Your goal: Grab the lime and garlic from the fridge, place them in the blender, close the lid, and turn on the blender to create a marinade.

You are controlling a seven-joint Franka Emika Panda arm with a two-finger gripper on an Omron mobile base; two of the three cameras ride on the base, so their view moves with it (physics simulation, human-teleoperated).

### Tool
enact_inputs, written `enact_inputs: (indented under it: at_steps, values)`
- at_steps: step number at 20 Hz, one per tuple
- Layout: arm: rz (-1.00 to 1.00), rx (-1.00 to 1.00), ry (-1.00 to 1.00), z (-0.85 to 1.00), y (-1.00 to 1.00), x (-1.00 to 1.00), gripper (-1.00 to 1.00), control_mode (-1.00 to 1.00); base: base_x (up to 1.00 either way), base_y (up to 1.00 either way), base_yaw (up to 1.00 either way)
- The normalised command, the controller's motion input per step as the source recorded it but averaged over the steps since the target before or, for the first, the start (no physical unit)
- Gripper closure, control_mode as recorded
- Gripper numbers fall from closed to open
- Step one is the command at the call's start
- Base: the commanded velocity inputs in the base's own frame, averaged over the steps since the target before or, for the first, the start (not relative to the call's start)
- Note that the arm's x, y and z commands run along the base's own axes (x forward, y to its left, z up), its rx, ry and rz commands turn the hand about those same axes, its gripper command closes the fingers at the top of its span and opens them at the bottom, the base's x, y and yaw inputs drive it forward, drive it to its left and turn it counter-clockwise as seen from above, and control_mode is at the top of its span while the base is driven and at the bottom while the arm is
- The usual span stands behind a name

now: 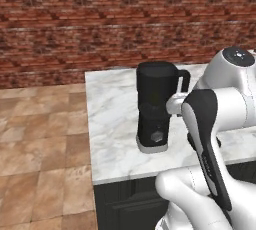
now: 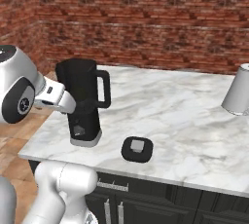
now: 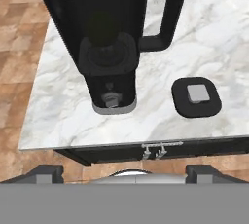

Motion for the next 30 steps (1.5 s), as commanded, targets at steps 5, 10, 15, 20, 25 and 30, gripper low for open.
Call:
enact_inputs:
  at_steps: [5,10,15,20,25,30]
  values:
    - [0.03,0.0,0.18,-0.43,0.0,0.02,-1.0,-1.0,0.0,0.0,0.0]
    - [0.04,0.0,0.12,-0.38,0.03,-0.02,-1.0,1.0,-0.1,0.0,0.0]
    - [0.0,0.0,0.0,0.0,0.0,0.0,-1.0,1.0,-0.92,-0.1,-0.07]
    - [0.0,0.0,0.0,0.0,0.0,0.0,-1.0,1.0,-0.98,-0.13,-0.52]
    - [0.0,0.0,0.0,0.0,0.0,0.0,-1.0,1.0,-0.47,-0.09,-0.8]
    - [0.0,0.0,0.0,0.0,0.0,0.0,-1.0,1.0,0.0,-0.01,-0.98]
